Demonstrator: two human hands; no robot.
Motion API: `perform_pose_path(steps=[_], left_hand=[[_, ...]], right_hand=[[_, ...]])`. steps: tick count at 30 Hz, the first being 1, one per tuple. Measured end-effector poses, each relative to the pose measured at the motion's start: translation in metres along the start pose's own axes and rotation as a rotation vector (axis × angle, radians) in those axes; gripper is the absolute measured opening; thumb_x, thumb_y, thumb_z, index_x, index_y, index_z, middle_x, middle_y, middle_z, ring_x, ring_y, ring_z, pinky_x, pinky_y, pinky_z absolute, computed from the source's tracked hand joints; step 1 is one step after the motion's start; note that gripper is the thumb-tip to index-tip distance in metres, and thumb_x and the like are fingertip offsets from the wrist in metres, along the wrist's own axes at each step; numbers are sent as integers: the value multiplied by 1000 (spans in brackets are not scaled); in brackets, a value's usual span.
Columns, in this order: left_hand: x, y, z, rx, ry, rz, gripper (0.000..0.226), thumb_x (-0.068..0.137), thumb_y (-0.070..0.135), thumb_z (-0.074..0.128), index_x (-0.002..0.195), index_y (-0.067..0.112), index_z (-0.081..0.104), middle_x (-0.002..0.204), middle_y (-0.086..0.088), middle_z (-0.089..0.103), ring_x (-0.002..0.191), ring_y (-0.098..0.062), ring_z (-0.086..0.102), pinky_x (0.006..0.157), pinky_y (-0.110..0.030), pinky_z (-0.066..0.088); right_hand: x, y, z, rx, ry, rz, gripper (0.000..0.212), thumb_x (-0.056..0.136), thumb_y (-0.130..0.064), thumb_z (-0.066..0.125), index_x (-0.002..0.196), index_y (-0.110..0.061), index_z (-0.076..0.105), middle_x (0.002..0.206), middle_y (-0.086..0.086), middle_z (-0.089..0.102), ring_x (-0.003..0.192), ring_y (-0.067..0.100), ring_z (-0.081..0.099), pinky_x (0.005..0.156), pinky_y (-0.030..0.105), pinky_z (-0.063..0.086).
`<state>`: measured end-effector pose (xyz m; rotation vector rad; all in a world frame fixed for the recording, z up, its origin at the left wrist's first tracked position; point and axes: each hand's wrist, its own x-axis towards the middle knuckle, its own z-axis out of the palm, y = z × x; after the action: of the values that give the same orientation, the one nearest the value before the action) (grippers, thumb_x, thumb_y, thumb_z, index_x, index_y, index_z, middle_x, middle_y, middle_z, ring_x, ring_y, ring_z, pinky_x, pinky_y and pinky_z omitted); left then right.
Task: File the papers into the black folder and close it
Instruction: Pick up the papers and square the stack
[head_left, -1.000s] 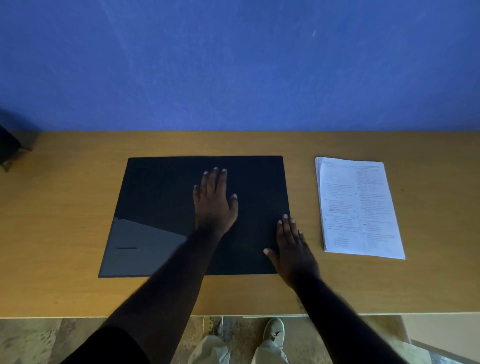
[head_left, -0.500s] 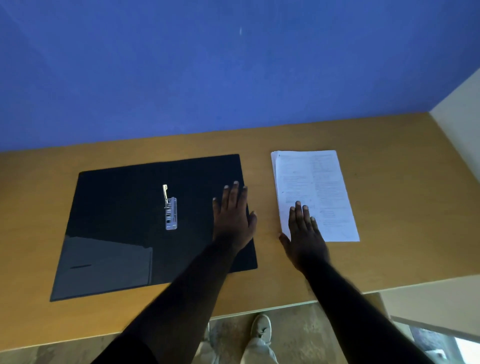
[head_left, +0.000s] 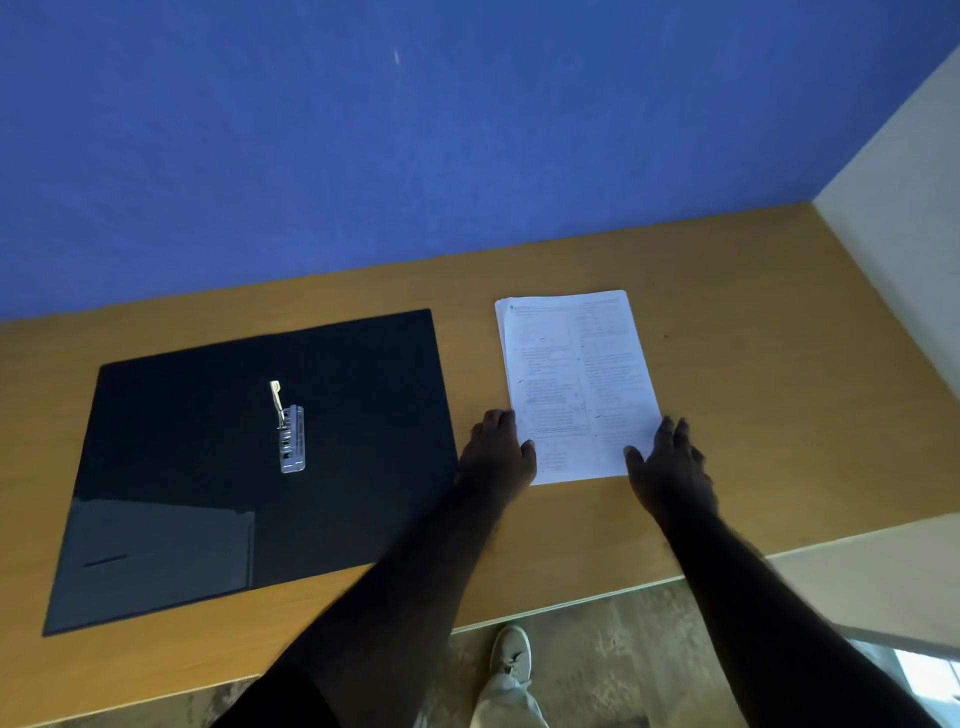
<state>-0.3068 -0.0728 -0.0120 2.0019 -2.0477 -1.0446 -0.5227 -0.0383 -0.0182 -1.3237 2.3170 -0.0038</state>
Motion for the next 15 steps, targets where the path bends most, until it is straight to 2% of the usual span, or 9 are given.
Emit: perform_pose_path(steps=[5, 11, 15], left_hand=[[6, 9, 6, -176, -63, -132, 64, 93, 36, 49, 151, 16, 35, 150, -5, 40, 133, -27, 44, 103, -46, 48], [11, 16, 5, -362, -71, -227, 63, 79, 39, 48, 137, 14, 48, 139, -1, 49, 114, -26, 59, 88, -43, 57], [25, 0, 23, -478, -48, -251, 67, 70, 43, 46, 134, 26, 53, 137, 5, 58, 107, -20, 65, 84, -43, 61]], right_hand=[[4, 5, -6, 70, -3, 40, 64, 95, -29, 54, 150, -7, 29, 148, 20, 41, 130, 44, 40, 100, 55, 44], [15, 2, -16, 205, -56, 129, 55, 91, -26, 61, 141, -13, 42, 133, 18, 50, 113, 38, 54, 92, 50, 52], [19, 4, -21, 388, -86, 199, 58, 87, -24, 65, 141, -13, 48, 128, 14, 62, 103, 34, 64, 85, 47, 58]])
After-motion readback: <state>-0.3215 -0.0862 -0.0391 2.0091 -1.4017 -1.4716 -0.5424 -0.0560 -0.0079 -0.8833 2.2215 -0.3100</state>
